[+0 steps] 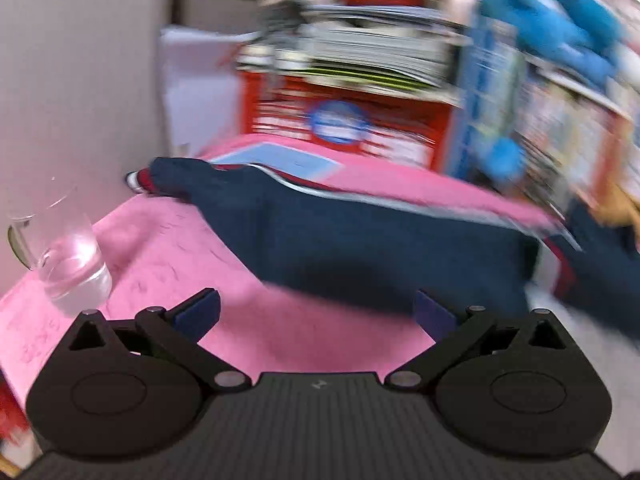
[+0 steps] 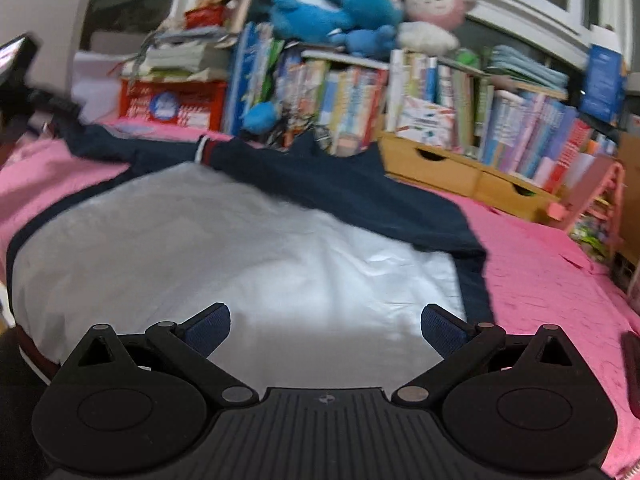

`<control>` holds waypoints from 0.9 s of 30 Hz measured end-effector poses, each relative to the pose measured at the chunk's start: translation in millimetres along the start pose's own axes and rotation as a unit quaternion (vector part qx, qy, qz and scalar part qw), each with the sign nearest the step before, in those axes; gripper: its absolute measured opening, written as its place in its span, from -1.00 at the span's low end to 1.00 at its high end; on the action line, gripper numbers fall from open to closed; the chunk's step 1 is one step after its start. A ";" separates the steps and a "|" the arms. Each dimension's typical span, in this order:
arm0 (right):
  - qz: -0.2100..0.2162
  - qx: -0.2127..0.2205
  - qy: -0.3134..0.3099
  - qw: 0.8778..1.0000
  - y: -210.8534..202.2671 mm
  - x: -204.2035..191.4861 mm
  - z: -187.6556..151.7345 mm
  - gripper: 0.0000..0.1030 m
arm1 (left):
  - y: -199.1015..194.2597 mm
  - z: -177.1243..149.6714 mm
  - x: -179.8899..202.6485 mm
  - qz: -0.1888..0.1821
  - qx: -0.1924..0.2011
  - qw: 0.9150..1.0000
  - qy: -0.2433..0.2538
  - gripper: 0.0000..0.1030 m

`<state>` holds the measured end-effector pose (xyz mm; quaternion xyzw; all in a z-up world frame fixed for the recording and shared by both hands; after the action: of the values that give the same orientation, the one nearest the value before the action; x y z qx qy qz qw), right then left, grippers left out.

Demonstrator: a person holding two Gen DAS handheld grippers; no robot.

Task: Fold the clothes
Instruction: 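Grasp the other navy sleeve with the left gripper and fold it across the front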

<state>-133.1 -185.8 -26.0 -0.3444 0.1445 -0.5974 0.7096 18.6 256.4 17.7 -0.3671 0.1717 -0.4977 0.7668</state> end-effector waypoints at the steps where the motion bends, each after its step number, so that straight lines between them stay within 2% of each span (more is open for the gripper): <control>1: 0.000 -0.006 -0.005 1.000 4.8 -2.7 -1.4 1.00 | 14.9 11.1 -8.3 0.005 -0.003 1.000 -0.026 1.00; 4: 0.005 -0.026 0.003 1.000 17.2 -6.1 -5.0 1.00 | 50.0 33.7 -23.2 0.015 -0.010 0.996 -0.083 1.00; 5: 0.011 -0.027 0.015 0.999 19.7 -5.5 -4.5 1.00 | 60.2 39.5 -26.6 0.018 -0.012 0.995 -0.099 0.88; 6: 0.017 -0.031 0.027 0.999 22.1 -1.4 -4.4 1.00 | 70.4 45.3 -29.9 0.021 -0.014 0.993 -0.114 0.34; 7: 0.017 -0.035 0.037 0.999 25.0 2.6 -4.3 1.00 | 80.6 51.0 -33.3 0.024 -0.016 0.991 -0.130 -0.11; 8: 0.013 -0.037 0.044 0.998 27.6 5.2 -4.2 1.00 | 90.8 56.8 -36.6 0.026 -0.018 0.989 -0.146 -0.73; 9: 0.010 -0.040 0.051 0.998 30.2 8.5 -4.2 1.00 | 100.6 62.5 -39.6 0.029 -0.019 0.986 -0.161 -0.86; 11: 0.013 -0.043 0.065 0.997 35.1 16.9 -4.3 1.00 | 97.0 76.0 -26.3 0.021 -0.012 0.986 -0.168 -0.93; 12: 0.016 -0.044 0.072 0.996 37.2 20.5 -4.4 1.00 | 86.4 88.6 -10.5 0.006 0.004 0.988 -0.156 -0.96; 13: 0.018 -0.045 0.077 0.996 38.8 23.3 -5.2 1.00 | 68.6 100.1 11.6 -0.007 0.027 0.991 -0.131 -0.96; 14: 0.020 -0.046 0.082 0.995 40.2 26.3 -6.5 1.00 | 42.8 104.9 45.5 -0.031 0.069 0.994 -0.075 -0.96; 15: 0.017 -0.045 0.087 0.995 40.9 29.9 -8.3 1.00 | 16.4 108.7 80.2 -0.055 0.111 0.992 -0.018 -0.95; 16: 0.013 -0.045 0.092 0.995 42.0 32.9 -8.3 1.00 | -7.0 104.7 119.6 -0.082 0.149 0.984 0.059 -0.93; 17: 0.010 -0.046 0.098 0.994 42.8 36.0 -8.5 1.00 | -27.7 93.7 160.7 -0.102 0.175 0.969 0.142 -0.88; 18: 0.008 -0.046 0.106 0.993 43.3 39.6 -9.9 1.00 | -48.4 71.7 203.8 -0.121 0.198 0.946 0.226 -0.79; 19: 0.006 -0.047 0.115 0.992 43.8 43.2 -11.2 1.00 | -58.5 49.6 228.5 -0.137 0.202 0.931 0.271 -0.76; 20: 0.005 -0.048 0.123 0.991 44.4 46.4 -12.7 1.00 | -68.4 27.1 252.9 -0.154 0.204 0.914 0.315 -0.67; 21: 0.006 -0.048 0.128 0.991 44.9 48.5 -14.7 1.00 | -71.0 2.8 269.8 -0.179 0.184 0.903 0.345 -0.52; 23: 0.005 -0.050 0.131 0.990 43.9 52.5 -17.3 1.00 | -67.5 -33.3 282.3 -0.218 0.139 0.894 0.366 -0.47; 26: -0.001 -0.052 0.127 0.991 43.2 56.6 -18.5 1.00 | -48.2 -67.4 273.3 -0.247 0.057 0.900 0.355 -0.32; 27: -0.002 -0.052 0.125 0.991 43.3 57.8 -17.9 1.00 | -37.2 -73.0 265.0 -0.237 0.034 0.909 0.342 -0.18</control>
<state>-97.6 -244.1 -55.6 -0.3041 0.2623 -0.6287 0.6660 67.1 -16.6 23.0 -0.1778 0.3144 -0.7654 0.5326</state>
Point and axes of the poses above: each gripper's, at about its wrist camera, not at the fingertips, and y roughly the way its jaws point, x to its right, z to its top, the point moved 7 cm from there along y, roughly the way its jaws point, and after that the axes turned 12 degrees about -x, right-handed, at the moved point
